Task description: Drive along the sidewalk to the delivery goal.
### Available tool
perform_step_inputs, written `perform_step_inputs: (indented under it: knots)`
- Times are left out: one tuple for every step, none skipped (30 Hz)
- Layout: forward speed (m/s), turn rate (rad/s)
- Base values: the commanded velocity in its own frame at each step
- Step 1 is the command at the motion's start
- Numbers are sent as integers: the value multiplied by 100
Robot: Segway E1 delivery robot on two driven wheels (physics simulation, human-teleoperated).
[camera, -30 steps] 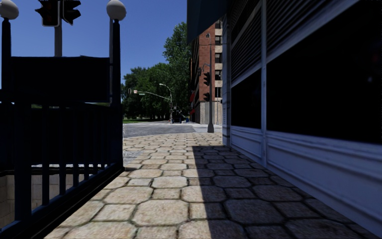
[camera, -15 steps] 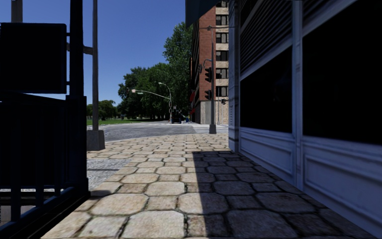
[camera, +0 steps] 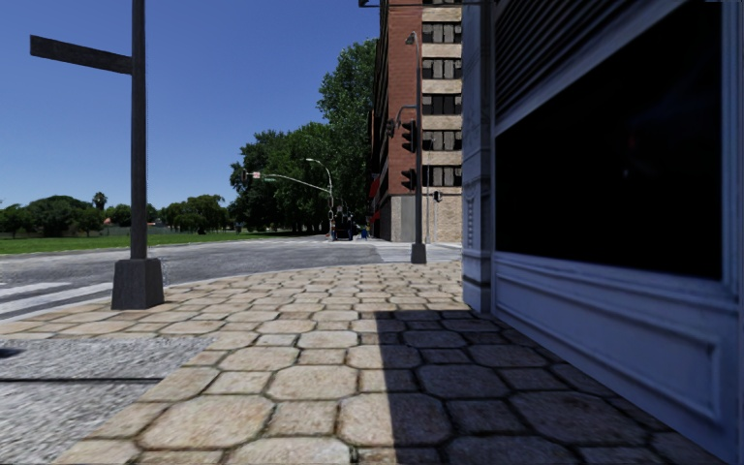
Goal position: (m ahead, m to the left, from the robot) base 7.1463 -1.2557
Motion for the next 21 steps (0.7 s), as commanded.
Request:
perform_step_inputs:
  knots:
    - [200,0]
    - [200,0]
    - [200,0]
    - [200,0]
    - [200,0]
    - [200,0]
    - [200,0]
    - [200,0]
    - [200,0]
    - [200,0]
    - [200,0]
    - [200,0]
    - [200,0]
    - [200,0]
    - [200,0]
    - [200,0]
    - [200,0]
    - [200,0]
    - [200,0]
    - [200,0]
    - [200,0]
